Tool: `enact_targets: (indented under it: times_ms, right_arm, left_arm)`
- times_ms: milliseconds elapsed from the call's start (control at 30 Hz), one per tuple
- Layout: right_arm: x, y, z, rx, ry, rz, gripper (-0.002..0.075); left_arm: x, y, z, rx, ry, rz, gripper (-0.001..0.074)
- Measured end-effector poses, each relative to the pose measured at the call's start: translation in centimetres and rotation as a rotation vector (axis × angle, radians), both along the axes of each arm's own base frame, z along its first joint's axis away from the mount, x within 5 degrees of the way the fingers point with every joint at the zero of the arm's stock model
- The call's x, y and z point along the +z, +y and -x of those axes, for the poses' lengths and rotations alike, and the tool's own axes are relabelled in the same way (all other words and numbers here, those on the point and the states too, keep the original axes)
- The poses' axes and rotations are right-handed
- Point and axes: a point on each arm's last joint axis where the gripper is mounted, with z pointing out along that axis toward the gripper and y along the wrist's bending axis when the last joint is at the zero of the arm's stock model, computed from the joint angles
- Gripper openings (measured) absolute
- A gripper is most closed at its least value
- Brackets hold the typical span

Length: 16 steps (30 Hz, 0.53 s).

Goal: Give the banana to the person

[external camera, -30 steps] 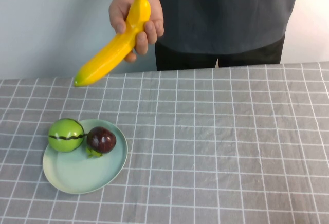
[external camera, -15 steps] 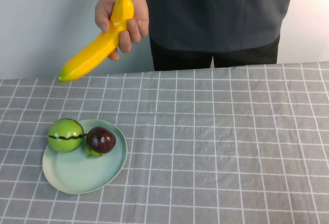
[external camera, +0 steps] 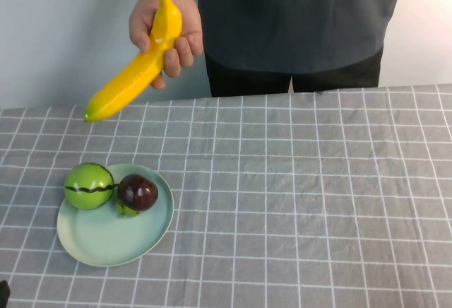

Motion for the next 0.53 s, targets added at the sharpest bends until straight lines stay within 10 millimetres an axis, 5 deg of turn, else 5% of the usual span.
enact_targets:
  times_ms: [533]
  right_arm:
    - [0.0, 0.0, 0.0, 0.0, 0.0, 0.0, -0.0009]
  left_arm:
    - [-0.03, 0.0, 0.03, 0.001, 0.009, 0.003, 0.0002]
